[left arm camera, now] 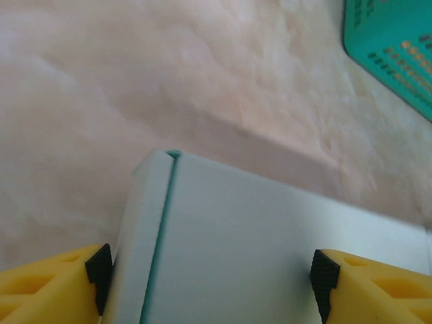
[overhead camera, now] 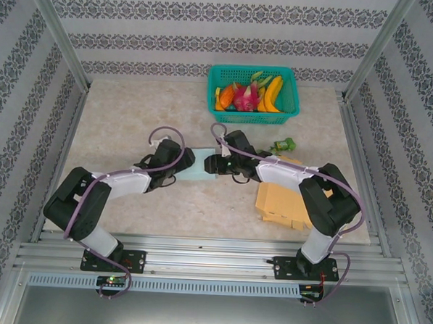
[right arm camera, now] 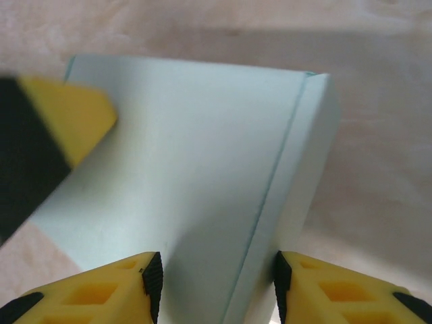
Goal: Fold the paper box
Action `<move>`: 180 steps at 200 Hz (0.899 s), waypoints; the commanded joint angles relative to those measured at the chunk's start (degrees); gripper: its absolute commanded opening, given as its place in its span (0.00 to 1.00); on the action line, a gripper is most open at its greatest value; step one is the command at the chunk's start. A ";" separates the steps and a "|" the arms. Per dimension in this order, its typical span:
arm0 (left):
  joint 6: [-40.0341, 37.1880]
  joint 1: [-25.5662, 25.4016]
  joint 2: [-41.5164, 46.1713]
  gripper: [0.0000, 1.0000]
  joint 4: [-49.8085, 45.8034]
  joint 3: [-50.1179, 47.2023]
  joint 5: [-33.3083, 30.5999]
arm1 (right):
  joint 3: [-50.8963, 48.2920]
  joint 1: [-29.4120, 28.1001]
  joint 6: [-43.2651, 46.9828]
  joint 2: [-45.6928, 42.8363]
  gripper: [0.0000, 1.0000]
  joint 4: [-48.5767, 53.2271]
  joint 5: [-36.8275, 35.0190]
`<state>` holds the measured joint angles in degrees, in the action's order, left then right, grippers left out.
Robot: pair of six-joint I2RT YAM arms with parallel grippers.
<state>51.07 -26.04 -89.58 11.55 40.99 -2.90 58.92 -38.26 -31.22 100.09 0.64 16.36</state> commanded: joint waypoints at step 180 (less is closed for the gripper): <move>-18.23 26.45 -14.50 0.76 -7.58 18.87 15.82 | 42.11 -8.28 -3.19 32.16 0.49 -6.91 -1.58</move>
<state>32.49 0.32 -100.73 2.85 60.99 7.05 96.73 -45.15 -36.07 132.46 -1.02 11.77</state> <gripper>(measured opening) 0.767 0.484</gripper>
